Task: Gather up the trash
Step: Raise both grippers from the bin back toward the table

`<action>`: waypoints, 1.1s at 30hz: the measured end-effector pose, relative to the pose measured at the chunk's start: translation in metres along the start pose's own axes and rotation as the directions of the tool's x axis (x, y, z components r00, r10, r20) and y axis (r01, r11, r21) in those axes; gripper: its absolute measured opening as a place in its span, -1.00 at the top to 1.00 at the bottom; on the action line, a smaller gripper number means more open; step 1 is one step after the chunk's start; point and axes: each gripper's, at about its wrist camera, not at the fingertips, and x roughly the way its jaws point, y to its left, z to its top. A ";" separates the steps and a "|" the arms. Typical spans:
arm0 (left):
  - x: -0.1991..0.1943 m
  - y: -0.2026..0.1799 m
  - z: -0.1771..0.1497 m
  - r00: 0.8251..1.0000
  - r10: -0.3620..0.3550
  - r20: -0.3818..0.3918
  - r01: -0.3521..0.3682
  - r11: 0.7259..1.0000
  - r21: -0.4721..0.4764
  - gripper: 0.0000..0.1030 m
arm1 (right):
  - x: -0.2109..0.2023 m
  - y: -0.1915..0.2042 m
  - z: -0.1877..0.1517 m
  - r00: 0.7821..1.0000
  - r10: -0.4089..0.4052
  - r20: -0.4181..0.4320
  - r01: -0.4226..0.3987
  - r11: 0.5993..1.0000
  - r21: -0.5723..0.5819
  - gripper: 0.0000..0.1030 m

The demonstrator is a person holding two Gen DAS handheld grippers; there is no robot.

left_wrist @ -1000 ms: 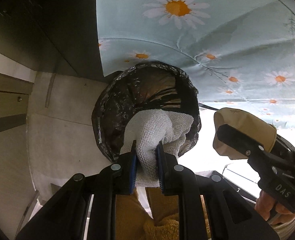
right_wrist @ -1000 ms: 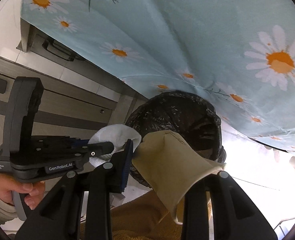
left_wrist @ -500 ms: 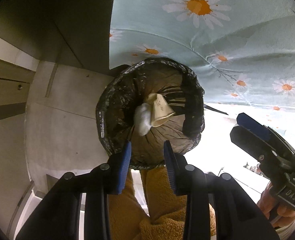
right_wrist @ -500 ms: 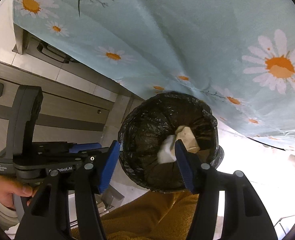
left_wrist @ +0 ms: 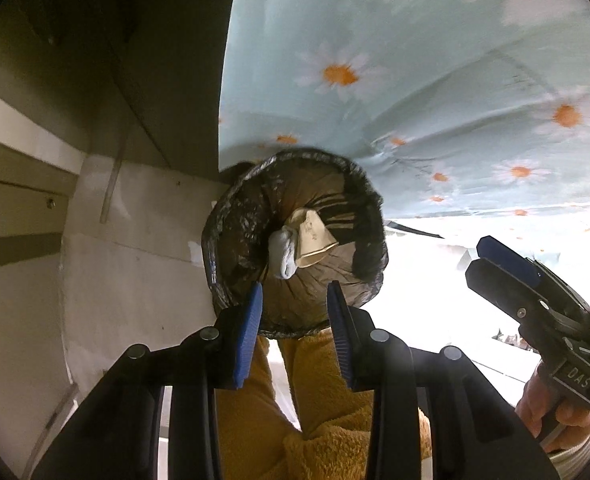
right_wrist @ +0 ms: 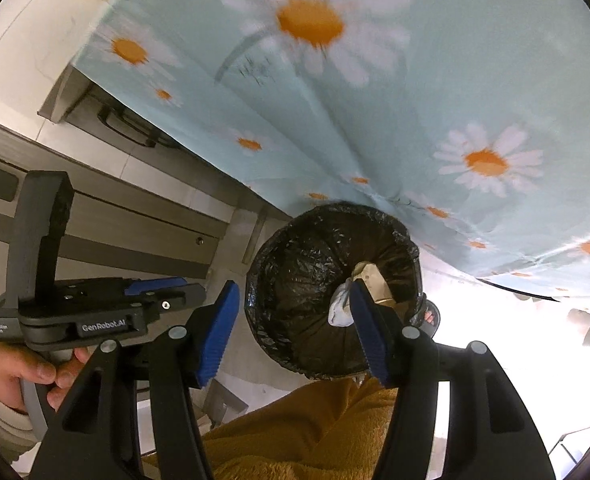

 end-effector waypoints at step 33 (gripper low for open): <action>-0.192 -0.110 0.007 0.935 -0.124 0.334 0.006 0.943 0.332 0.00 | -0.221 0.059 -0.002 0.879 -0.088 0.469 0.083 0.996 0.031 -0.23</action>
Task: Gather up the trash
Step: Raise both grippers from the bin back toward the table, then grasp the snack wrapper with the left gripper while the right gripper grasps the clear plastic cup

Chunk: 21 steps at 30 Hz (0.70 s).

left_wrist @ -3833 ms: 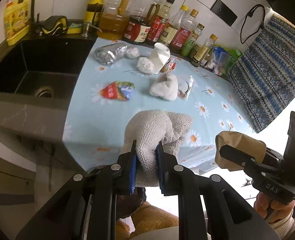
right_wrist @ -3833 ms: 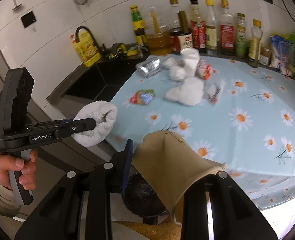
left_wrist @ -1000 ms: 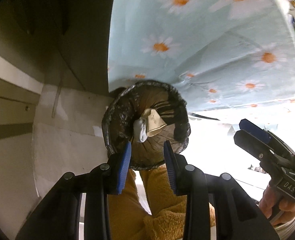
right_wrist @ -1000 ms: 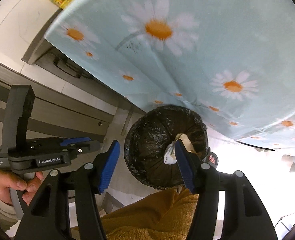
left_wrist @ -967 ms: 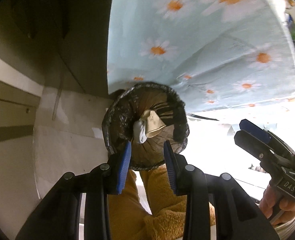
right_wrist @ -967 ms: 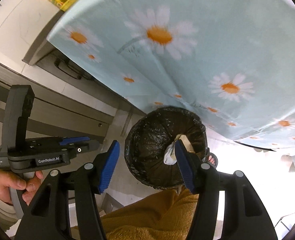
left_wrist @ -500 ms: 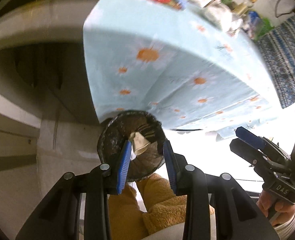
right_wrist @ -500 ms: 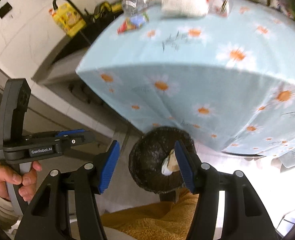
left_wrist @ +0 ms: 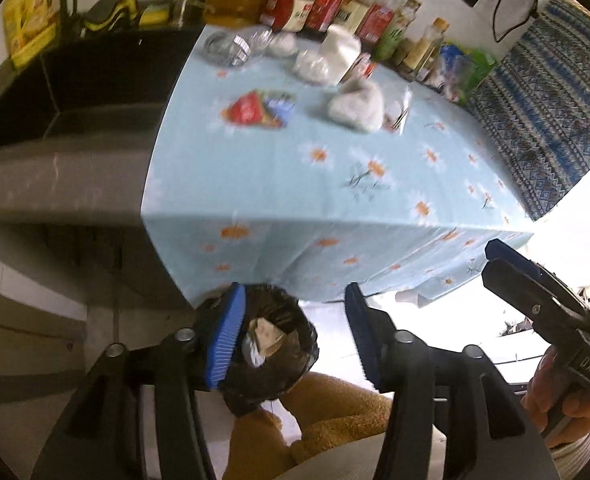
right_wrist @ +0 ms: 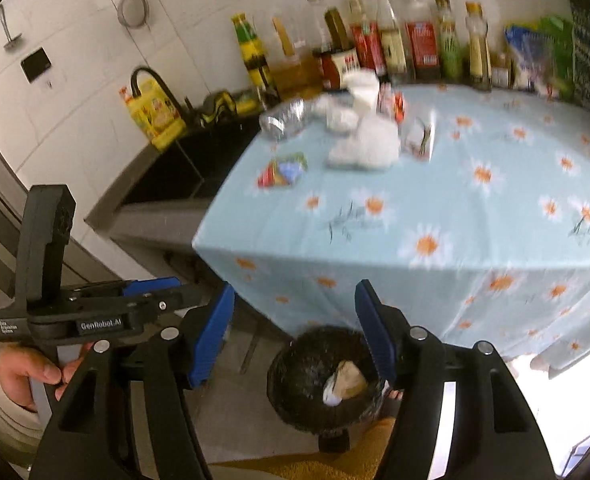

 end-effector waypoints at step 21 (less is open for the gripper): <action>0.038 -0.027 0.095 0.992 0.117 0.044 -0.116 0.993 -0.038 -0.22 | 0.033 -0.092 0.095 1.000 0.020 0.010 -0.020 0.999 -0.025 -0.36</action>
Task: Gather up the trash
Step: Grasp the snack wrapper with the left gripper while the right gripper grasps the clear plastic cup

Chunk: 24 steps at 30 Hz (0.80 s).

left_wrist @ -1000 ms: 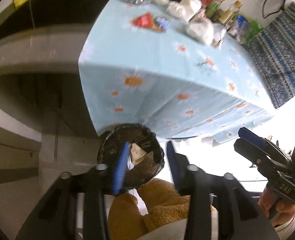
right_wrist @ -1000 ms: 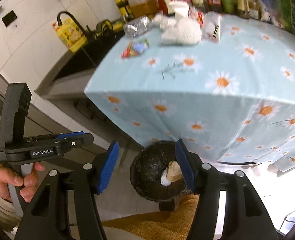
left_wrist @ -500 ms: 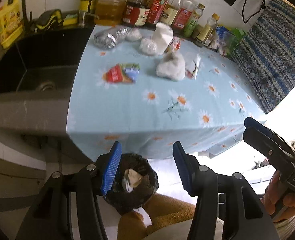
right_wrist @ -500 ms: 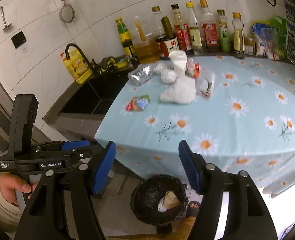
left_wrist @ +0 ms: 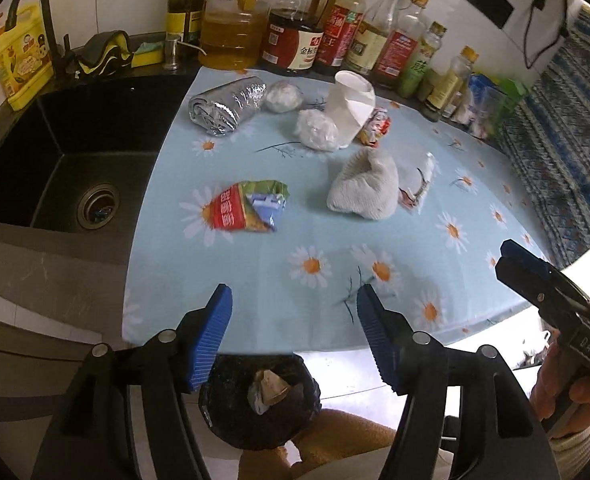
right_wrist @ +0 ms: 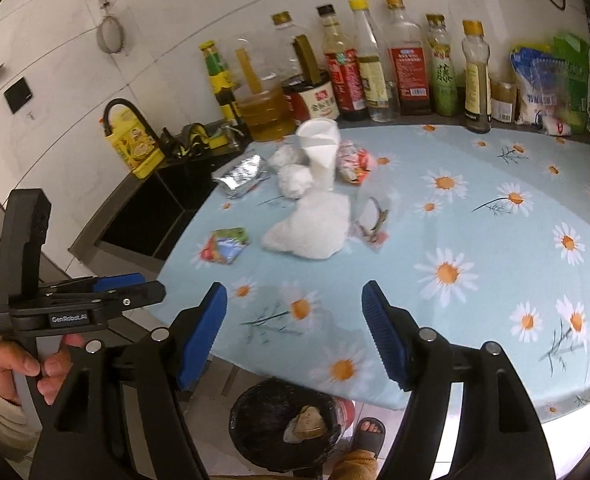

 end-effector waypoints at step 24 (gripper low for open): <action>0.103 0.008 0.065 0.960 0.232 -0.156 -0.245 0.967 -0.072 -0.33 | 0.112 -0.111 0.075 0.985 0.100 -0.141 -0.099 0.995 0.015 -0.61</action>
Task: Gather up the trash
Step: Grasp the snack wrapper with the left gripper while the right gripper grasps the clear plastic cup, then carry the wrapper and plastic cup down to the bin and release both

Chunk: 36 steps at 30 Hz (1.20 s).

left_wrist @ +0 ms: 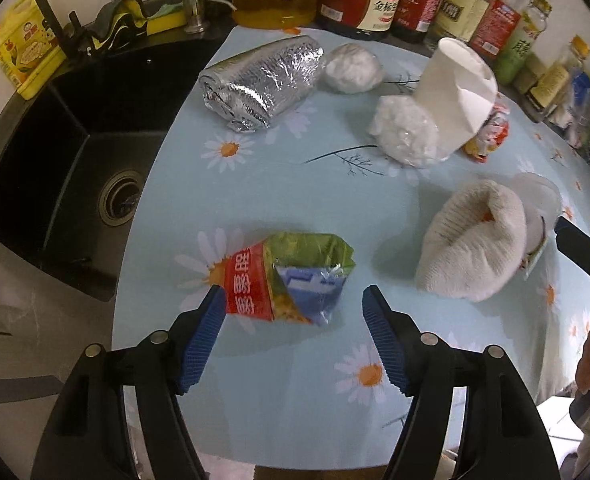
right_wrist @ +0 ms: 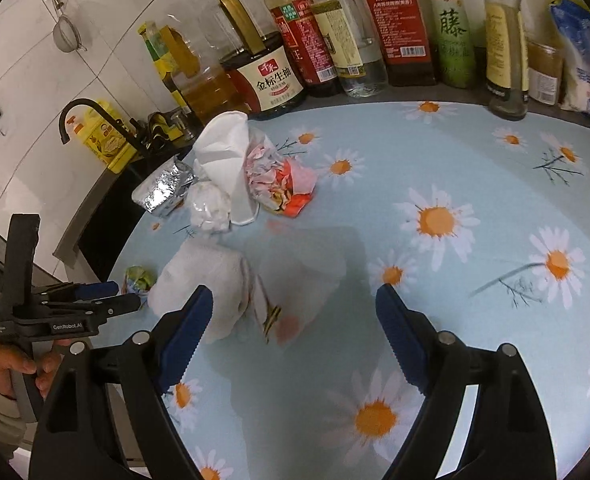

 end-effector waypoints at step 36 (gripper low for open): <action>-0.003 -0.001 -0.002 0.999 0.015 0.042 -0.015 1.000 0.004 -0.19 | 0.008 -0.010 0.005 0.998 0.057 -0.022 -0.057 0.998 -0.005 -0.11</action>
